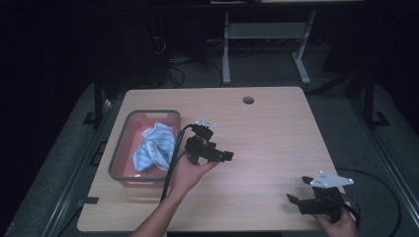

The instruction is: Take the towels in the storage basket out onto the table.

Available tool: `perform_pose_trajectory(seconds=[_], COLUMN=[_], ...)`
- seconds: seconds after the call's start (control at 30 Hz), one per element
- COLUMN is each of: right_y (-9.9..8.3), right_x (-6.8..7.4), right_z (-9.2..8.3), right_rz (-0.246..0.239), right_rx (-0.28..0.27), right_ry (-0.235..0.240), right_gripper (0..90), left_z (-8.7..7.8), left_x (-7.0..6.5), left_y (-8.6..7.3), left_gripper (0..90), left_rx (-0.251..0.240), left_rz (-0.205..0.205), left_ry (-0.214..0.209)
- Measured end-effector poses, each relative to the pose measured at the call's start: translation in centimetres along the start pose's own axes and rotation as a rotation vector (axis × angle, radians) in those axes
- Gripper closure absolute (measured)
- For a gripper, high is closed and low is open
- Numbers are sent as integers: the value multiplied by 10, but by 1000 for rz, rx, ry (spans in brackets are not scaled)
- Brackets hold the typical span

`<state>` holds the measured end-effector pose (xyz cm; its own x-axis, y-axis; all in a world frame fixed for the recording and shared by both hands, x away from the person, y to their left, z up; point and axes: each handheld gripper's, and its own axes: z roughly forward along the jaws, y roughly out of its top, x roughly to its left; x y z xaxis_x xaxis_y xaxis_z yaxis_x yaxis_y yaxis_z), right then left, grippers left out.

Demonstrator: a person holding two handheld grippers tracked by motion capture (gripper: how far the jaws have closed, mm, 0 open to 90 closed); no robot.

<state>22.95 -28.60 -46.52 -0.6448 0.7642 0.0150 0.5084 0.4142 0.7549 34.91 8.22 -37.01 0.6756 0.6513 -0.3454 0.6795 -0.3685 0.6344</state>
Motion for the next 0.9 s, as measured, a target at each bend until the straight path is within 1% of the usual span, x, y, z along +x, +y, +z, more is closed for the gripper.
perform_pose_trajectory(seconds=[0.03, 0.07, 0.13, 0.23, 0.33, 0.4, 0.5, 0.53, 0.67, 0.83, 0.9], right_y=[0, 0, 0, 1, 1, 1, 1, 1, 2, 2, 2], right_x=[0, 0, 1, 1, 1, 1, 1, 1, 1, 1, 1], right_z=[0, 0, 0, 1, 1, 2, 2, 2, 2, 3, 2], right_rz=[-1, 0, -1, -7, -2, -2, -1, 0, -4, -6, -8], right_rx=[0, 1, 0, -2, 3, 3, 2, 1, 3, 3, 4], right_ry=[0, 0, 0, -1, 1, 0, 0, 0, 2, 4, 3], right_gripper=[148, 148, 148, 148, 148, 148, 148, 148, 148, 148, 148], left_z=[-1, -3, -5, -10, -17, -21, -28, -31, -41, -52, -57], left_x=[1, 2, 5, 9, 12, 14, 18, 20, 24, 30, 33], left_y=[0, 1, 1, 2, 4, 5, 6, 7, 9, 11, 12], left_gripper=[188, 188, 173, 171, 171, 171, 170, 171, 171, 175, 198], left_rx=[-7, -4, 3, -7, -20, -23, -31, -30, -40, -53, -59], left_rz=[-5, -9, -9, -9, -16, -15, -27, -22, -27, -43, -45], left_ry=[-2, -6, -1, 6, 9, 19, 25, 31, 42, 54, 61])
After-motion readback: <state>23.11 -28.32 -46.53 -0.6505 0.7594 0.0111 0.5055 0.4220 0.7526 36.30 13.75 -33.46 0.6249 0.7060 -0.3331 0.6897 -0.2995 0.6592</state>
